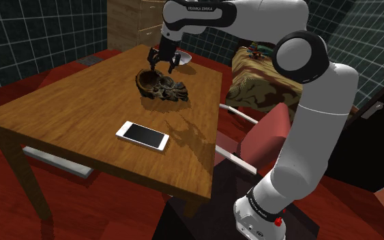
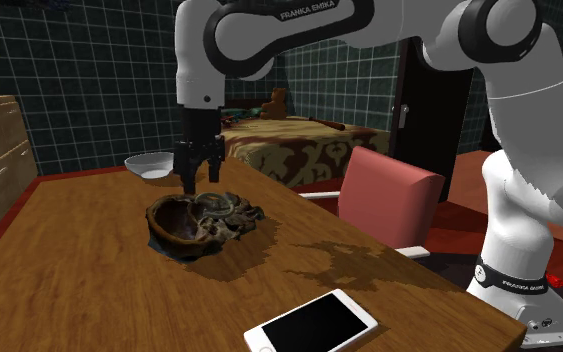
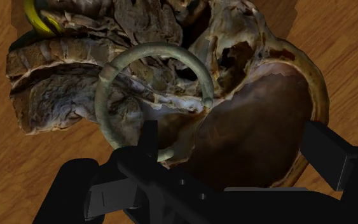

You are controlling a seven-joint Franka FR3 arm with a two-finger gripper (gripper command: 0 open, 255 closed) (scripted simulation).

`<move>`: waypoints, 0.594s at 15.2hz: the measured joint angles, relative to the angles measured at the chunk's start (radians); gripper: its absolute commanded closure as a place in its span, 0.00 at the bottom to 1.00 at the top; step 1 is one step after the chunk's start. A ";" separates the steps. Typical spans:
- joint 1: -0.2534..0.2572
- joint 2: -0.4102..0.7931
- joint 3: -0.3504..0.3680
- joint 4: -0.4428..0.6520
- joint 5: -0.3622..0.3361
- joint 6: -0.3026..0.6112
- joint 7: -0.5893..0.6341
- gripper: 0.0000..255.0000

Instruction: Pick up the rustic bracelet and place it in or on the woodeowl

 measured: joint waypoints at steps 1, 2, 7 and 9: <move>0.000 0.000 0.000 0.024 0.000 -0.024 0.000 0.00; -0.003 -0.003 -0.001 0.050 0.001 -0.052 -0.004 0.00; -0.003 -0.009 -0.001 0.068 0.002 -0.078 -0.003 0.00; -0.003 -0.010 -0.001 0.069 0.002 -0.079 -0.003 0.00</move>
